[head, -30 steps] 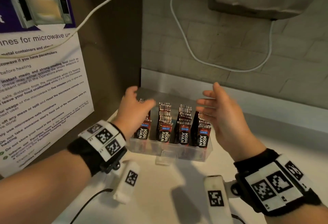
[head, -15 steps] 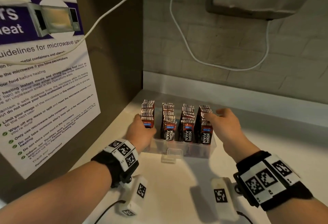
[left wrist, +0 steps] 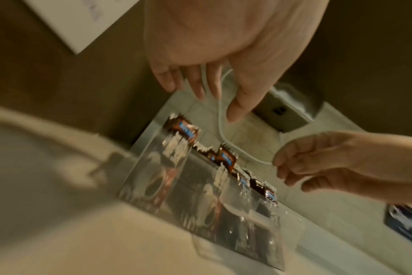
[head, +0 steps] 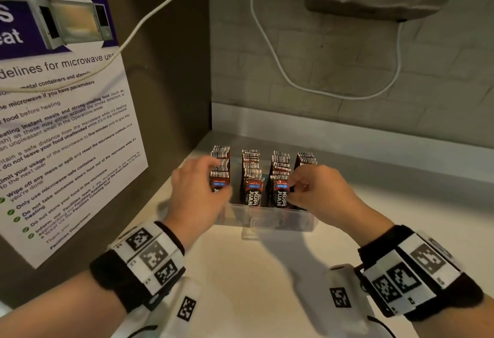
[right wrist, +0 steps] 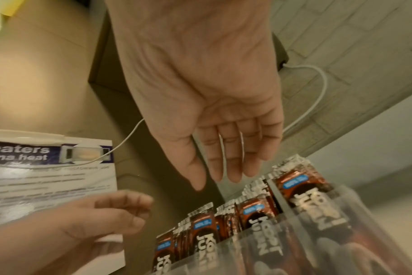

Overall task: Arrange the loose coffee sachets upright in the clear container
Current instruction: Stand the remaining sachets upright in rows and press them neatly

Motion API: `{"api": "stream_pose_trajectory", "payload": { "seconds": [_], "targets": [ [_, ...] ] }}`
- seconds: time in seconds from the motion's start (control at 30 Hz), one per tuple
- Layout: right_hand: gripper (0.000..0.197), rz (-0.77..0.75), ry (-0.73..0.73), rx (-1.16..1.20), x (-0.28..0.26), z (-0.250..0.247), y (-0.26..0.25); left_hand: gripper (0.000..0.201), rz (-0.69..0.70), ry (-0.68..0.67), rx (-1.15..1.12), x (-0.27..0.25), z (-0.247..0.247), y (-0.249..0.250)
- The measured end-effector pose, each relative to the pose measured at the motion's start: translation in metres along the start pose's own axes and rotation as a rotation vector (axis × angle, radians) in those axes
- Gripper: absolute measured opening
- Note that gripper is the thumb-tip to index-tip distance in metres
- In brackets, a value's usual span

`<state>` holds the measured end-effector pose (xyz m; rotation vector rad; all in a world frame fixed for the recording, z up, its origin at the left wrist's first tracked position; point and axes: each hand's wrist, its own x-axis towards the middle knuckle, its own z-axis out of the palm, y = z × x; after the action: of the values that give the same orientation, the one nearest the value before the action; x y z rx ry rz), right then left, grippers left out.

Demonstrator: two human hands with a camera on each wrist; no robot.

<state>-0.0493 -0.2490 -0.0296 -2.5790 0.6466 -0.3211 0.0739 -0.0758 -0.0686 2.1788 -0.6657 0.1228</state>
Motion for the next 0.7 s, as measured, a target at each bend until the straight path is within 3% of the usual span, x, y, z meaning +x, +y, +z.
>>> {"api": "stream_pose_trajectory", "payload": {
  "seconds": [0.07, 0.17, 0.23, 0.33, 0.43, 0.57, 0.7],
  "targets": [
    [0.019, -0.065, -0.075, -0.083, 0.0, 0.003, -0.008, 0.035, 0.168, -0.164, 0.21, -0.003, -0.005, 0.012],
    [0.018, -0.092, -0.184, -0.257, 0.002, 0.013, -0.012, 0.031, 0.248, -0.333, 0.413, -0.004, 0.0, 0.019],
    [0.005, -0.055, -0.2, -0.389, 0.005, 0.02, -0.008, 0.027, 0.267, -0.356, 0.494, -0.005, 0.004, 0.02],
    [0.018, 0.02, -0.175, -0.49, 0.008, 0.03, 0.005, 0.023, 0.296, -0.382, 0.612, -0.004, 0.011, 0.022],
    [0.003, 0.047, -0.13, -0.489, 0.008, 0.034, 0.016, 0.02, 0.302, -0.39, 0.671, 0.001, 0.013, 0.022],
    [0.005, 0.044, -0.099, -0.521, 0.008, 0.037, 0.016, 0.022, 0.294, -0.405, 0.69, 0.01, 0.013, 0.021],
    [0.019, 0.003, -0.115, -0.575, 0.012, 0.039, 0.008, 0.019, 0.249, -0.412, 0.664, 0.02, 0.01, 0.016]
  ]
}}
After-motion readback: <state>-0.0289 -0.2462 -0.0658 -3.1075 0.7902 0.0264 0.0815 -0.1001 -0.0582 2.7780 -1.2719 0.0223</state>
